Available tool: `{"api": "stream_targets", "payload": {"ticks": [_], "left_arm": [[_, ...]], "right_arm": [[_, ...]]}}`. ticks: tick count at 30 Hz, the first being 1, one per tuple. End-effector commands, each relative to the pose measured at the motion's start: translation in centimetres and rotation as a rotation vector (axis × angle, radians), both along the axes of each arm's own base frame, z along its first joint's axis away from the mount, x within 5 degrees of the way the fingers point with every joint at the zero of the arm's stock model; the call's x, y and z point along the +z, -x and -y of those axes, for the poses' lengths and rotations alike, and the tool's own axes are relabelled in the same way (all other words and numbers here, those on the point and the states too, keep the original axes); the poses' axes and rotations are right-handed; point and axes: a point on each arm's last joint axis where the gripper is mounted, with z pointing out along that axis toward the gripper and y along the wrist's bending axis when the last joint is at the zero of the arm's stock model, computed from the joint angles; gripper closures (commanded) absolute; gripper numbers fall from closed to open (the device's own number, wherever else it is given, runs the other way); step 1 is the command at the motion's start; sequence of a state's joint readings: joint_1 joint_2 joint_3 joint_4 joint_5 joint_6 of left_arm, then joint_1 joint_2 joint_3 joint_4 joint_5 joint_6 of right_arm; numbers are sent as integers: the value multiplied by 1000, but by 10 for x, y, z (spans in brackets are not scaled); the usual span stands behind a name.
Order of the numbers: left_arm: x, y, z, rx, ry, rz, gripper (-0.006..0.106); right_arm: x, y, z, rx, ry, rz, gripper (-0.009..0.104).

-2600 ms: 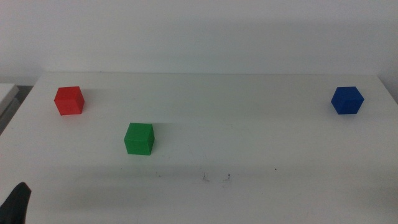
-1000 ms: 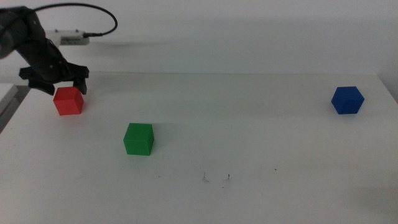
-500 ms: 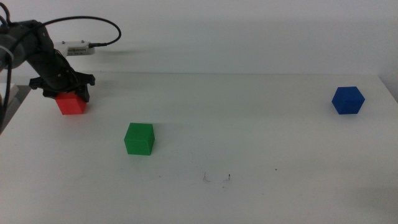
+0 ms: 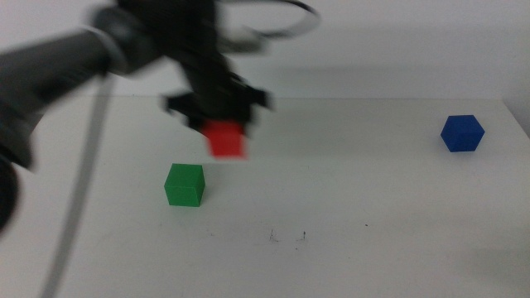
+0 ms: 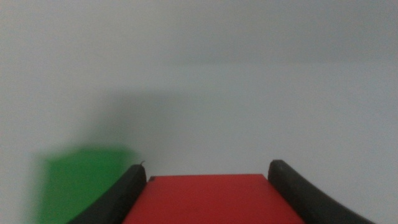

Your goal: Stack red cubes first, then green, then blue cubes in a specific spot.

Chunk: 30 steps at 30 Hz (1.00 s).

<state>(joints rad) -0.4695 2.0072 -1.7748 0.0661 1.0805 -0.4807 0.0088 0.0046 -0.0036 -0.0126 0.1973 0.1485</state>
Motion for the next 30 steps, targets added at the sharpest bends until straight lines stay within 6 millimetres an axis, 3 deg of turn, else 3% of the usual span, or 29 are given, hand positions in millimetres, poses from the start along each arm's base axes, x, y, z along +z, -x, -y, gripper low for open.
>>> {"api": "stream_targets", "payload": {"ticks": [1,4,8,12,18,30], "left_arm": [[-7,26,40,20,-21,-40,102],[-20,51,78,-6,-67,-33,102],[-46,75,98,-28,-87,-39,102],[-67,82,101,-43,-21,-43,102],[-87,75,102,-37,-10,17,102],[-103,69,98,-15,-12,-17,102]], "right_arm": [[0,0,0,-6,17,15,2],[0,0,0,-6,17,15,2],[0,0,0,-6,17,15,2],[0,0,0,-6,17,15,2],[0,0,0,-6,17,15,2],[0,0,0,-6,17,15,2]]}}
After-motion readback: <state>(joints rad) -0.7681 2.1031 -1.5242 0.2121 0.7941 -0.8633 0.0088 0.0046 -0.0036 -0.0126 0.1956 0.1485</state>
